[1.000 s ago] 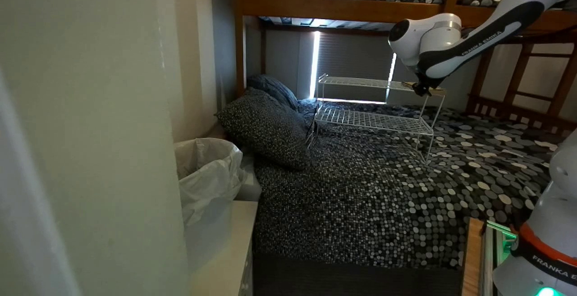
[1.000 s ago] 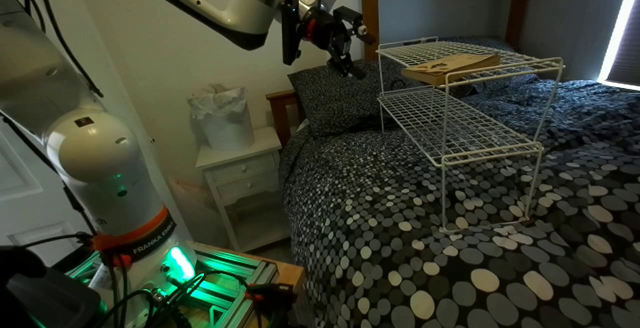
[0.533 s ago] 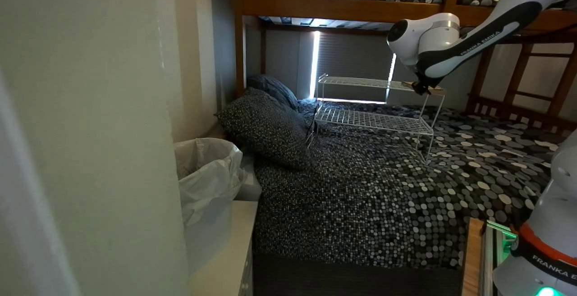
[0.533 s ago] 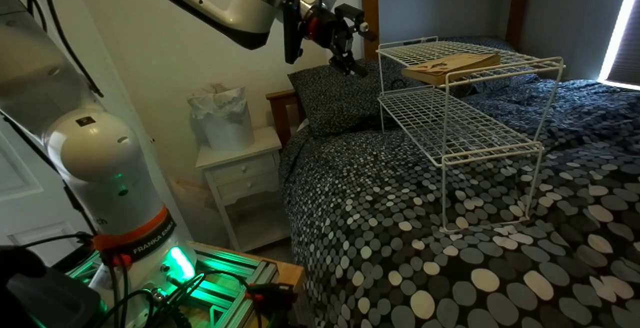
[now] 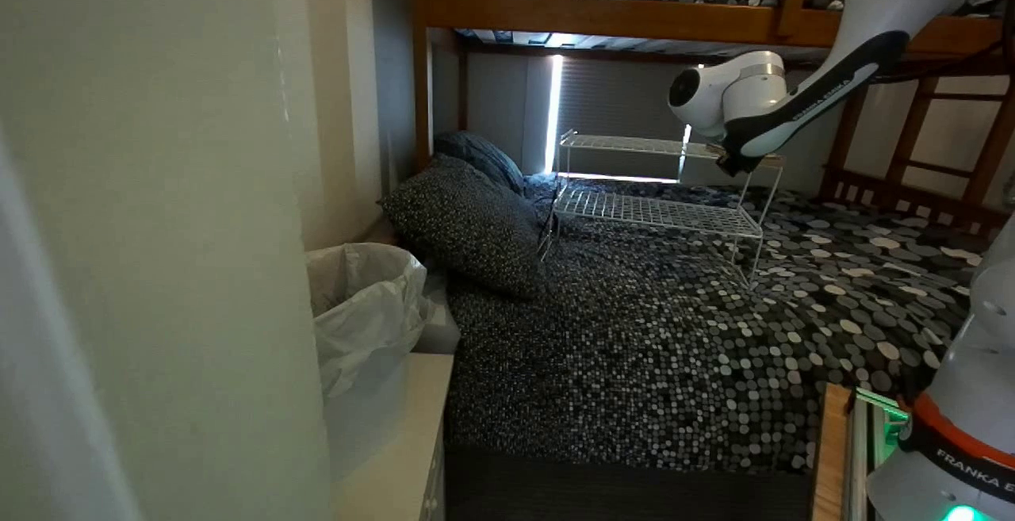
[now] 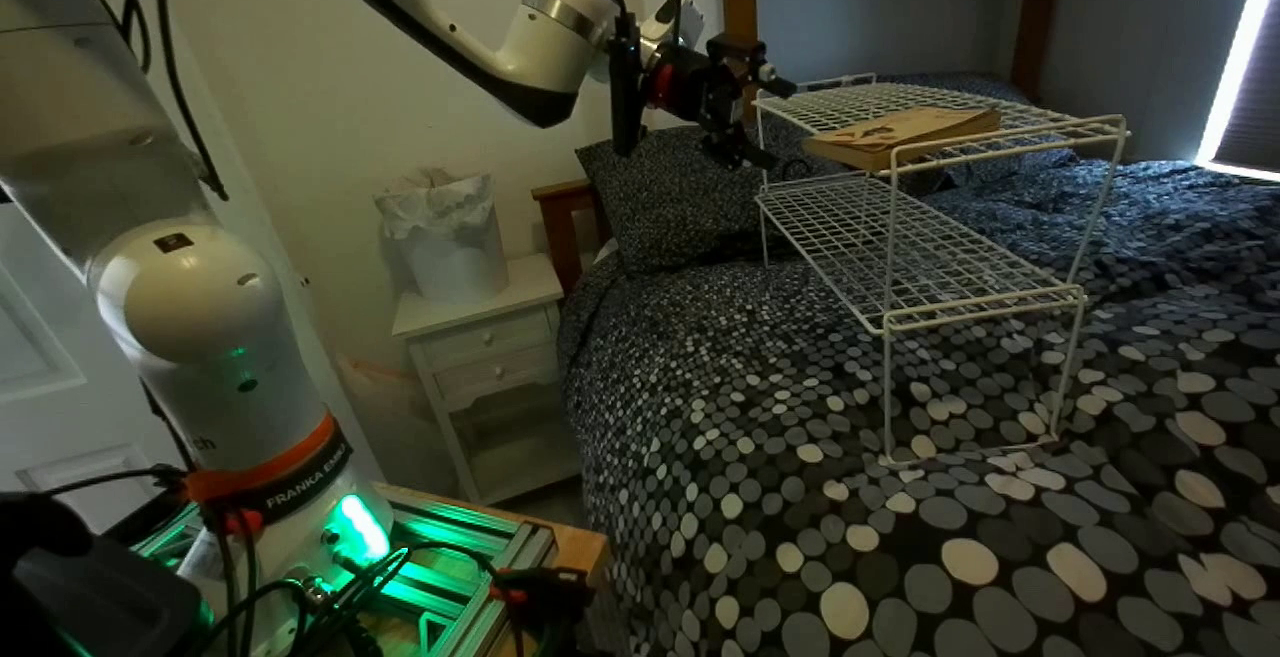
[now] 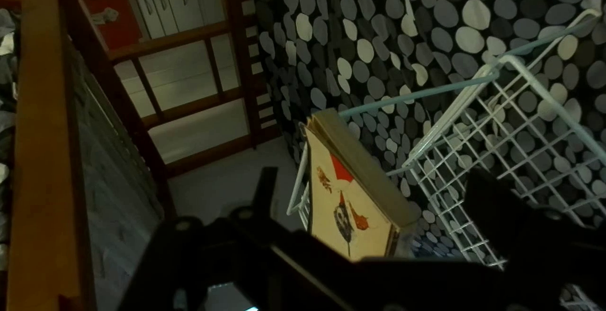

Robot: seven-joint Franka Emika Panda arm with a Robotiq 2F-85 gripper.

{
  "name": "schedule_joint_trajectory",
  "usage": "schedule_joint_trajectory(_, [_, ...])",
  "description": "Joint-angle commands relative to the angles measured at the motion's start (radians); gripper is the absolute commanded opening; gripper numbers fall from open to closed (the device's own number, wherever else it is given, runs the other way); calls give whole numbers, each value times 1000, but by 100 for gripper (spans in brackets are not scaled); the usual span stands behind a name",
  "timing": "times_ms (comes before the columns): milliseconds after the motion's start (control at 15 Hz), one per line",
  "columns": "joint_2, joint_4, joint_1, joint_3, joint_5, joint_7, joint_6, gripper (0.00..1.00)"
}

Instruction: Remove the book from the wire mesh rack of the shoe rack and put it on the bed

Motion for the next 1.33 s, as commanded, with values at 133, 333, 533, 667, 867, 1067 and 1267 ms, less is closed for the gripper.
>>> schedule_joint_trajectory(133, [115,66,13,-29,-30,74,35,100])
schedule_joint_trajectory(333, [158,101,10,-33,-45,99,51,100])
schedule_joint_trajectory(533, [186,126,8,-35,-64,110,64,100])
schedule_joint_trajectory(667, [201,138,8,-36,-80,129,65,100])
schedule_joint_trajectory(867, [215,147,7,-37,-109,143,63,71])
schedule_joint_trajectory(1067, [222,149,8,-36,-110,149,46,54])
schedule_joint_trajectory(1267, [219,148,10,-35,-103,143,29,38])
